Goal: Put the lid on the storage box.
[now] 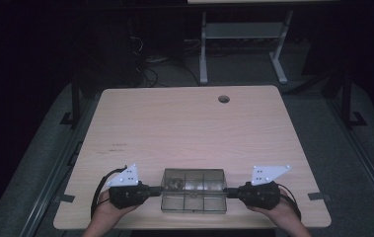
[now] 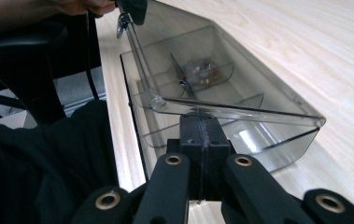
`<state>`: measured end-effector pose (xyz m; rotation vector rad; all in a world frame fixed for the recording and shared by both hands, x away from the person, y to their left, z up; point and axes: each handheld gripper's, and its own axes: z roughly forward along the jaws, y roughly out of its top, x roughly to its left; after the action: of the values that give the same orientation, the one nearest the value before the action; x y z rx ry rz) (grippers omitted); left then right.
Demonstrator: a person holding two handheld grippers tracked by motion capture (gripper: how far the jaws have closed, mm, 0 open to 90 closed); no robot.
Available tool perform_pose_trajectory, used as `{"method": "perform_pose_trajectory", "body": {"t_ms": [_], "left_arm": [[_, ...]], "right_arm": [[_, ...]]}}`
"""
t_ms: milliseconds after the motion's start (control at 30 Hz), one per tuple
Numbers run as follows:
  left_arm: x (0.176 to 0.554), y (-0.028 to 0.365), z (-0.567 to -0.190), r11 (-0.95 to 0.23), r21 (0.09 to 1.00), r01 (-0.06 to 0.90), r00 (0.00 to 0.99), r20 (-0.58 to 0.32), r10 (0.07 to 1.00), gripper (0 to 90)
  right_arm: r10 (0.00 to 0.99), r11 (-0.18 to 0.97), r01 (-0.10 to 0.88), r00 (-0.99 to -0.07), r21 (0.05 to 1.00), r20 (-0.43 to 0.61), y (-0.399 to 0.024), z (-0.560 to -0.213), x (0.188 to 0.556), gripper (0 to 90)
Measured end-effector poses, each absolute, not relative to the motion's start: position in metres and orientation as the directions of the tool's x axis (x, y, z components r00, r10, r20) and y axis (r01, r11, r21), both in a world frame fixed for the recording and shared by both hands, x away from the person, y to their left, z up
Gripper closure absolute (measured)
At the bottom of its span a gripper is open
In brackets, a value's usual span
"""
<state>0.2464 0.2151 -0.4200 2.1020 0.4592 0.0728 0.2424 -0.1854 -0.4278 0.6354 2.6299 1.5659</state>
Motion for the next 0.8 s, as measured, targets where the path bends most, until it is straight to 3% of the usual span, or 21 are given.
{"method": "perform_pose_trajectory", "body": {"t_ms": [800], "left_arm": [[0.248, 0.210, -0.436, -0.593, 0.748, 0.296, 0.934, -0.098, 0.343, 89.1]], "right_arm": [[0.355, 0.524, 0.348, -0.919, 0.778, 0.172, -0.183, -0.446, 0.243, 89.7]]}}
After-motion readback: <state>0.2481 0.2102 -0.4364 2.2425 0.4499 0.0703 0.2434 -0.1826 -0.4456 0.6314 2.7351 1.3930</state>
